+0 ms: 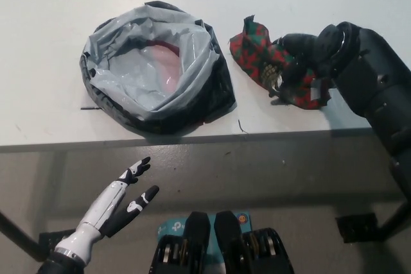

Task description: The robot uses its right hand to pick up a bag of coffee beans and puts it in the black plastic bag, then the robot grabs the top of the bag and lifts it.

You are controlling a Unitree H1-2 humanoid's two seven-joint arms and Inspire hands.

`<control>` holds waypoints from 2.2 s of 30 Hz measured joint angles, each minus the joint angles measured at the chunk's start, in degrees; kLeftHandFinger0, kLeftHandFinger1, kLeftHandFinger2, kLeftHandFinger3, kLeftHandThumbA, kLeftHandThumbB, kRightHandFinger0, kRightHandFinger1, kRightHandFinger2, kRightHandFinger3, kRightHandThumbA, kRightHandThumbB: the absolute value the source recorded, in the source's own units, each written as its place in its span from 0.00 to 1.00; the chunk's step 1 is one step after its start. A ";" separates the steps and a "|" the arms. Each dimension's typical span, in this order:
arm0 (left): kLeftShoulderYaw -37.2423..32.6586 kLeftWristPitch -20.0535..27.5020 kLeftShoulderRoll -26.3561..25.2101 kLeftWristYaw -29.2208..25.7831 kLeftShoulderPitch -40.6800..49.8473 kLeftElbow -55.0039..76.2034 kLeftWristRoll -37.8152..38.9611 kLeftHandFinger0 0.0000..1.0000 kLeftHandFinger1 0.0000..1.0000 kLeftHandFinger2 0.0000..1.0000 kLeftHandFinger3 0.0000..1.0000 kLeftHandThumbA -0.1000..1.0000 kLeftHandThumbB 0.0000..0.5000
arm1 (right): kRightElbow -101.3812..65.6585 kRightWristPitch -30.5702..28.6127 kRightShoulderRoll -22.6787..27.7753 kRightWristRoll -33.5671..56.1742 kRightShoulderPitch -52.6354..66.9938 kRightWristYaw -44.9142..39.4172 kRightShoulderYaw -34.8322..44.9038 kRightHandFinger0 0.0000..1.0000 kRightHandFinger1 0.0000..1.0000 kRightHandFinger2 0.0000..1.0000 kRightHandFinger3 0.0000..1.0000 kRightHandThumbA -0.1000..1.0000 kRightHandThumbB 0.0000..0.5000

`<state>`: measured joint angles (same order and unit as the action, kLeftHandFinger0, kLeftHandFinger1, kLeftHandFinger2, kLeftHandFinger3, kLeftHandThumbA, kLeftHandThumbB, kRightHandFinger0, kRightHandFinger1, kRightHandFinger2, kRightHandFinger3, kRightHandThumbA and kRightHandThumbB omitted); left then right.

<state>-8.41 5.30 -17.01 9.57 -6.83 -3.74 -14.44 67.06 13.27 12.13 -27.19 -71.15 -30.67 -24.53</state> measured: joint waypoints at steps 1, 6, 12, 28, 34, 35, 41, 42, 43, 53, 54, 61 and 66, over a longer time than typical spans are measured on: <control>0.00 -0.02 0.00 0.01 -0.02 0.02 0.00 1.00 1.00 1.00 1.00 0.91 0.31 | 0.45 -0.64 -0.04 0.48 0.00 -0.49 0.47 1.00 1.00 1.00 1.00 1.00 1.00; -0.01 -0.02 0.00 0.34 -0.13 0.02 0.02 1.00 1.00 1.00 1.00 0.91 0.31 | 1.72 -1.88 -0.66 0.59 -0.24 -1.07 -0.22 1.00 1.00 1.00 1.00 0.99 1.00; 0.00 -0.02 0.00 0.93 -0.39 0.02 0.04 1.00 1.00 1.00 1.00 0.90 0.31 | 5.29 -1.77 -2.85 -3.27 -2.40 -0.89 -8.63 0.44 0.61 0.75 0.98 0.28 0.49; 0.01 -0.02 0.02 1.34 -0.40 -0.27 0.03 1.00 1.00 1.00 1.00 0.90 0.31 | 6.52 -1.21 -5.32 -7.91 0.78 21.71 -10.32 0.09 0.22 0.37 0.95 0.00 0.36; 0.06 -0.02 0.02 1.34 -0.41 -0.28 0.04 1.00 1.00 1.00 1.00 0.91 0.31 | 6.75 -3.10 -4.65 -3.78 3.06 28.11 1.07 0.00 0.00 0.08 0.57 0.00 0.24; 0.05 -0.02 0.02 1.34 -0.40 -0.32 0.03 1.00 1.00 1.00 1.00 0.91 0.31 | 6.75 -3.30 -4.31 -2.49 3.34 28.45 4.07 0.00 0.00 0.08 0.57 0.00 0.24; 0.03 -0.02 0.04 1.34 -0.39 -0.56 0.03 1.00 1.00 1.00 1.00 0.91 0.29 | 7.00 -3.37 -3.22 3.62 3.98 28.61 16.70 0.00 0.00 0.44 0.67 0.00 0.29; 0.02 -0.02 0.04 1.34 -0.37 -0.67 0.02 1.00 1.00 1.00 1.00 0.91 0.29 | 7.15 -3.22 -3.09 4.83 4.18 28.47 19.45 0.00 0.00 0.46 0.67 0.00 0.29; 0.03 -0.02 0.04 1.34 -0.35 -0.73 0.02 1.00 1.00 1.00 1.00 0.91 0.29 | 7.22 -3.16 -3.02 5.56 4.35 28.41 20.88 0.00 0.00 0.47 0.65 0.00 0.27; 0.03 -0.02 0.05 1.34 -0.29 -1.11 0.01 1.00 1.00 1.00 1.00 0.93 0.31 | 8.57 -2.16 -1.96 16.83 7.11 26.22 43.19 0.00 0.10 0.65 0.86 0.00 0.33; 0.03 -0.02 0.05 1.34 -0.29 -1.12 0.01 1.00 1.00 1.00 1.00 0.94 0.32 | 8.64 -2.11 -1.87 18.23 7.27 26.07 45.62 0.00 0.10 0.64 0.87 0.00 0.32; 0.03 -0.02 0.05 1.34 -0.29 -1.16 0.02 1.00 1.00 1.00 1.00 0.93 0.31 | 8.91 -1.58 -1.49 25.23 7.73 24.41 57.90 0.00 0.22 0.66 1.00 0.00 0.29; 0.05 -0.02 0.05 1.34 -0.29 -1.17 0.03 1.00 1.00 1.00 1.00 0.92 0.33 | 8.92 0.21 -1.54 30.54 7.73 21.64 65.25 0.00 0.28 0.68 0.91 0.00 0.36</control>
<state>-8.36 5.28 -16.96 10.91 -7.12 -4.90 -14.41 75.99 13.49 10.59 3.36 -63.42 -9.03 40.72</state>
